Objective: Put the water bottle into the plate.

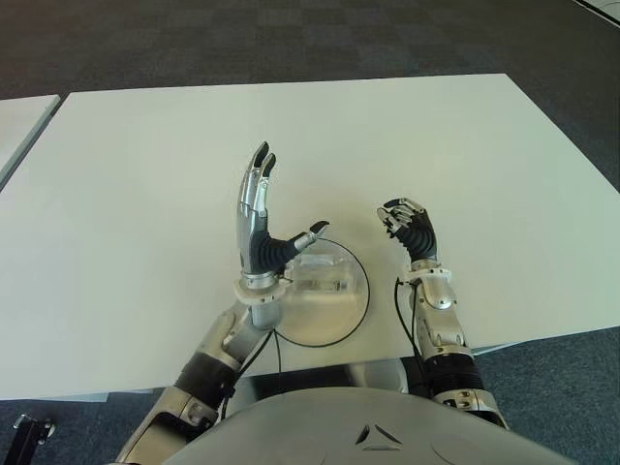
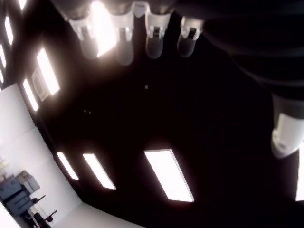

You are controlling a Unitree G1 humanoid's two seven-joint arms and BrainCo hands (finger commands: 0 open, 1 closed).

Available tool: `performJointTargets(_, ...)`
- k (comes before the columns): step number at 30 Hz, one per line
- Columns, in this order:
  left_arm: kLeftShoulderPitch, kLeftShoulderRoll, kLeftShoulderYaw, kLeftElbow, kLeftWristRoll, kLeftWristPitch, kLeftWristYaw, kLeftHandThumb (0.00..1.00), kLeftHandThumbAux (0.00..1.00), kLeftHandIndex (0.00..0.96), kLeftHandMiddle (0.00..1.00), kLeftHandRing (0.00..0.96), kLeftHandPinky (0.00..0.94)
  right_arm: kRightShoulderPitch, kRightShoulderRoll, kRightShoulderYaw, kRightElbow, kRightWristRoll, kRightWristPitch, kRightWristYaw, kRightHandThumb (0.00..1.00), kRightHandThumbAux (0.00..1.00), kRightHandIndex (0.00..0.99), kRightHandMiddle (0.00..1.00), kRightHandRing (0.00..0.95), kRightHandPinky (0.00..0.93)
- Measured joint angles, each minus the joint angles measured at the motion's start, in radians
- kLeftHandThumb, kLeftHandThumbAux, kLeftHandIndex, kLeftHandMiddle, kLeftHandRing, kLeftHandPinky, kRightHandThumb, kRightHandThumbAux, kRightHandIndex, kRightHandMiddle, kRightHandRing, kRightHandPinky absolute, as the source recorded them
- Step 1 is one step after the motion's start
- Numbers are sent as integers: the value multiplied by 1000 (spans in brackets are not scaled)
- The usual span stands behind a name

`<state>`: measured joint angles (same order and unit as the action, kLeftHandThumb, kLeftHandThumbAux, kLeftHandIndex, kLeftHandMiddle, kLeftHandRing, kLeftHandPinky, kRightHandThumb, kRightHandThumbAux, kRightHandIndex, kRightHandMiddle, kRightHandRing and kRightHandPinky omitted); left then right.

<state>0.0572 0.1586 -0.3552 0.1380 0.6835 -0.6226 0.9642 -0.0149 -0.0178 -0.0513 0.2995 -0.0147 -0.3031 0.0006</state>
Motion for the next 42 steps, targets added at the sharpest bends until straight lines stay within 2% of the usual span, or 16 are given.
performJointTargets(4,62,7,42,-34,-139,-28,-105,71,534,0,0,0,0,2,-2,-2,-1,0,0,-6,710,725,437,703,718,746)
performJointTargets(8,92,7,84,-51,-305,-46,-218,91,546,0,0,0,0,2,-6,-3,-2,0,0,-6,710,724,437,702,718,741)
performJointTargets(15,100,-2,161,-80,-604,-54,-404,44,588,0,0,0,0,1,-3,1,-2,0,1,0,710,724,438,702,713,735)
performJointTargets(21,157,-16,234,-92,-819,-37,-569,5,634,37,4,0,0,1,-3,2,-1,-1,1,-3,711,723,438,701,711,734)
performJointTargets(24,184,-22,263,-99,-864,-9,-627,2,646,56,12,0,1,1,-4,2,-1,-2,1,-5,711,724,438,701,711,735)
performJointTargets(33,207,-52,336,-118,-913,52,-754,24,802,82,35,6,74,0,-5,3,-1,-1,3,-3,711,724,438,704,714,736)
performJointTargets(36,207,-64,360,-114,-920,66,-774,64,808,90,42,25,118,0,-5,3,1,0,3,0,711,724,437,704,715,738)
performJointTargets(38,207,-75,377,-109,-916,78,-779,109,787,114,69,76,187,0,-5,3,2,0,3,3,711,724,437,703,714,734)
performJointTargets(42,209,-94,394,-107,-882,97,-779,122,745,143,105,133,245,1,-4,3,4,0,3,5,710,724,437,701,711,728)
